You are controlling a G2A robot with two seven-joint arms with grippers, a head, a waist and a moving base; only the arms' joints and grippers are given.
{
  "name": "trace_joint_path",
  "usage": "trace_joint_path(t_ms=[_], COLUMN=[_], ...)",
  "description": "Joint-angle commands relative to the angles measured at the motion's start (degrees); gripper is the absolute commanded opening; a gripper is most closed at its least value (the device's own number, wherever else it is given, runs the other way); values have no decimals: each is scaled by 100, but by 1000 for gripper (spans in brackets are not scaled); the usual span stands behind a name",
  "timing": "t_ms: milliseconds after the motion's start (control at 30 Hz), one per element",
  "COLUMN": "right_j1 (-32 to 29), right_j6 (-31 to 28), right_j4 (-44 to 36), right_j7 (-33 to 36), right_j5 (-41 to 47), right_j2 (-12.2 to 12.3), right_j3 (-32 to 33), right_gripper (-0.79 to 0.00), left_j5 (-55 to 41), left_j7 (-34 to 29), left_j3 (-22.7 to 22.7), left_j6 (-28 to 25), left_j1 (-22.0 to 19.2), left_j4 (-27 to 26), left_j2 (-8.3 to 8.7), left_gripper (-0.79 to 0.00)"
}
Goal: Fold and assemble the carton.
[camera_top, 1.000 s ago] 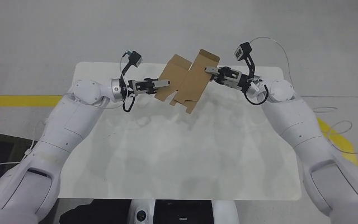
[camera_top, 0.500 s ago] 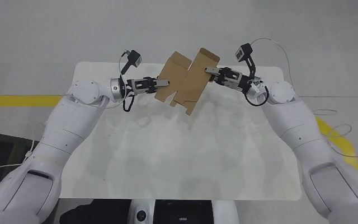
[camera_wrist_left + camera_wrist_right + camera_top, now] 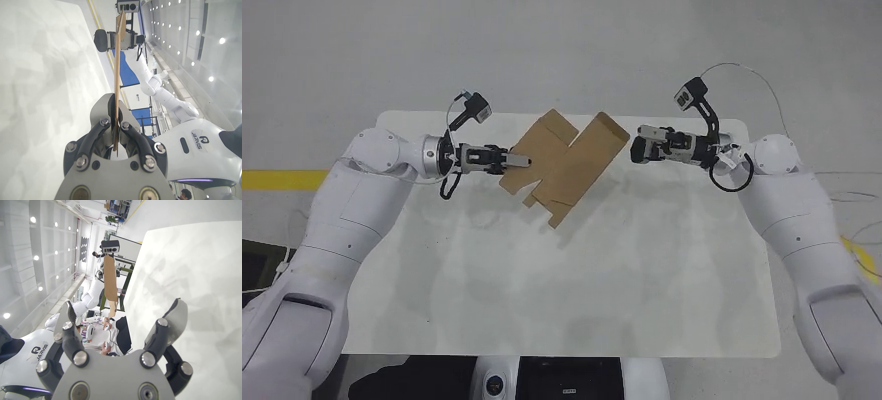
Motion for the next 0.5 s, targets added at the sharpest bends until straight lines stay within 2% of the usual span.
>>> trace_joint_path(t_ms=[0,233,467], right_j1=[5,-136,-194], right_j6=[189,627,566], right_j4=[-141,-812,-1429], right_j7=[184,623,564], right_j5=[-130,-323,-676], right_j2=[48,244,421], right_j3=[1,-28,-228], right_gripper=[0,0,0], left_j5=[64,202,109], left_j7=[-54,-269,-351], left_j3=[36,139,209], left_j6=[66,279,361], left_j1=[-19,134,235], left_j4=[-64,-643,-865], left_j2=[-3,116,201], left_gripper=[-785,-785,-785])
